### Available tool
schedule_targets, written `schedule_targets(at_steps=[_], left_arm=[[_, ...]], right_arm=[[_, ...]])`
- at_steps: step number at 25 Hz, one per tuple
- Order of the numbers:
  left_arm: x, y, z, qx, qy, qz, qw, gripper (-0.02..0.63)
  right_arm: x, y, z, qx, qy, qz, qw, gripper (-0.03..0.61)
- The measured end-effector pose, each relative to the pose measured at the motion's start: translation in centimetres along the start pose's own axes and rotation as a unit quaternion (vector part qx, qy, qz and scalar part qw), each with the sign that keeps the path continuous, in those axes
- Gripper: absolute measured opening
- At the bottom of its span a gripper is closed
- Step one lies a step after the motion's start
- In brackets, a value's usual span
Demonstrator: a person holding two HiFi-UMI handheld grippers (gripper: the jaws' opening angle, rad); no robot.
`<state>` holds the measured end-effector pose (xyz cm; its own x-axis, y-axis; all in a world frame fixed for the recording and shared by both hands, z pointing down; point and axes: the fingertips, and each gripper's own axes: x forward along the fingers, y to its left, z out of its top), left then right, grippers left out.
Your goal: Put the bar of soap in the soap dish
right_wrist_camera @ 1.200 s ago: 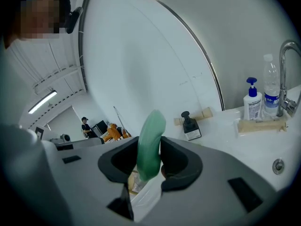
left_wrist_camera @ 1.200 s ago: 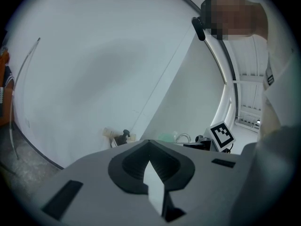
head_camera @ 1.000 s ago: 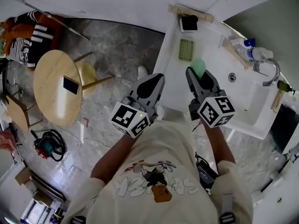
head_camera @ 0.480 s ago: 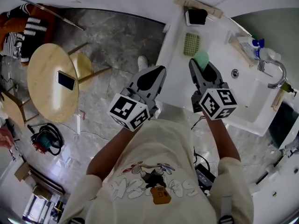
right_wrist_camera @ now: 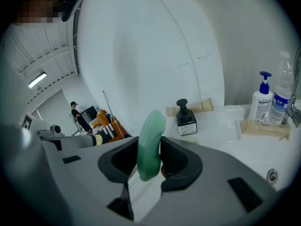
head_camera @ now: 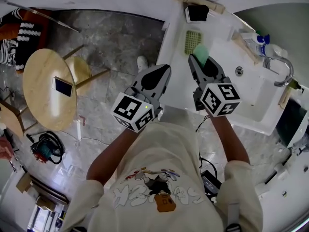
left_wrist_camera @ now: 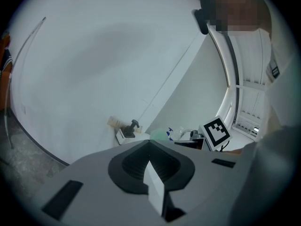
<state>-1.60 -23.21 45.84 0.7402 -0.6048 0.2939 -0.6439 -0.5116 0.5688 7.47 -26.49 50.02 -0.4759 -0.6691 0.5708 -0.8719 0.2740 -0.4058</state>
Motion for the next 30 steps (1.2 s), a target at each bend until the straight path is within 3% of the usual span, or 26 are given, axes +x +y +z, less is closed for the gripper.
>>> schedule_targets(at_steps=[10,18,30], left_arm=[[1.9,1.4,-1.8,-0.005,0.017,0.010,0.9998,0.008],[3.9,3.4,-3.8,-0.019,0.035,0.014,0.9991,0.008],[4.5,3.5,-4.3,-0.017,0.035,0.021,0.9990,0.009]], right_arm=[[2.8,-2.1,-0.7,0.028,0.033,-0.002,0.999,0.140],[5.9,-5.0,-3.5,0.065,0.083,-0.007,0.994,0.139],[7.6,-6.5,-4.5,0.069,0.108,-0.008,0.992,0.140]])
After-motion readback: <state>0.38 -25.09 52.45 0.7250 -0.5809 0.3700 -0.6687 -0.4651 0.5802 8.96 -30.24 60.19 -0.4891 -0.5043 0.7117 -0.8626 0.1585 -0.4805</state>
